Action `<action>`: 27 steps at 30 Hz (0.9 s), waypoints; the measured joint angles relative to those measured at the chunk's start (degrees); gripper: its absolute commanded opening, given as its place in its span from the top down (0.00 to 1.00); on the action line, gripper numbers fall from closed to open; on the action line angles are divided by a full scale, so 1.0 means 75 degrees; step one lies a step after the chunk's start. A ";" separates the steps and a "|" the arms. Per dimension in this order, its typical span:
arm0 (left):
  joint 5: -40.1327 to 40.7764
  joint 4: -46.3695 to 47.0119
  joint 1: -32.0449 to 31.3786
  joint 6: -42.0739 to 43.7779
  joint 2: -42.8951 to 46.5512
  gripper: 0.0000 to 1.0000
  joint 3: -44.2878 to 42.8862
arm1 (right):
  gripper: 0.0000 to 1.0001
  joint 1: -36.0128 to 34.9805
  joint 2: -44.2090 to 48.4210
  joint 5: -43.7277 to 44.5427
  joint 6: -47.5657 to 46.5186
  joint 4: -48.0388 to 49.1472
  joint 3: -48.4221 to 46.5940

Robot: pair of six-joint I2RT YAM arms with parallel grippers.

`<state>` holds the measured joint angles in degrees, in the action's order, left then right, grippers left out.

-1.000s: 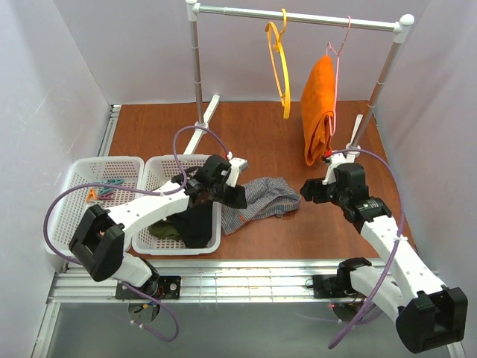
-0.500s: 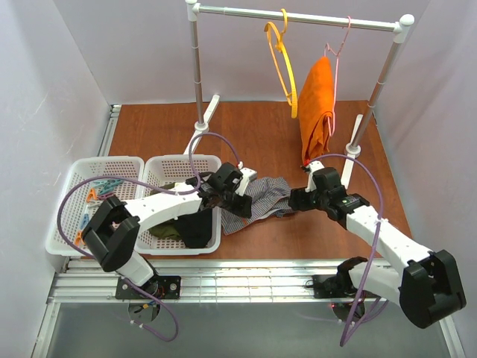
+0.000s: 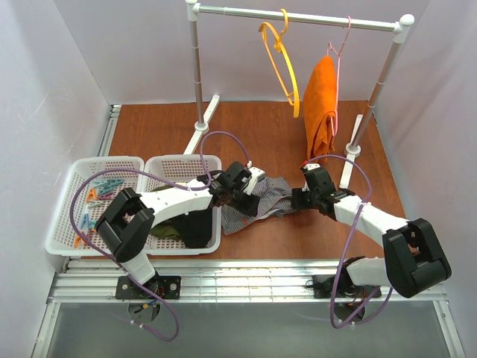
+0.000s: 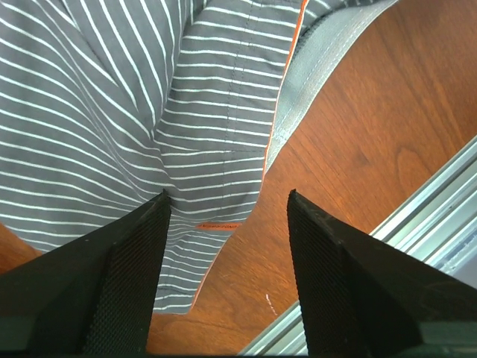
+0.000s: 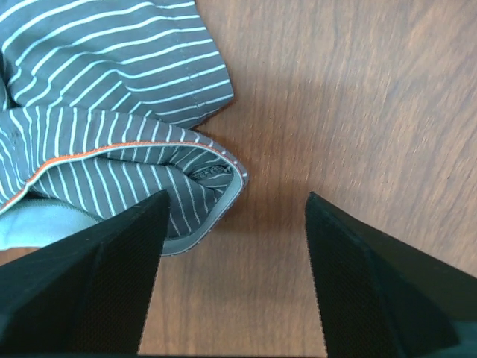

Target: Clip the underwear to the hanger

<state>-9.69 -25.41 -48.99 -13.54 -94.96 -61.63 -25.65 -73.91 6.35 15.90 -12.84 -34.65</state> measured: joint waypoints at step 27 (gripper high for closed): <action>0.1448 0.0015 -0.0664 0.0705 -0.0950 0.64 -0.0076 | 0.66 -0.0006 -0.0708 -0.0067 0.0428 0.0207 -0.0108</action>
<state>1.17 -25.30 -53.98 -8.25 -102.08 -62.19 -25.69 -79.22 5.85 19.11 -11.29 -35.46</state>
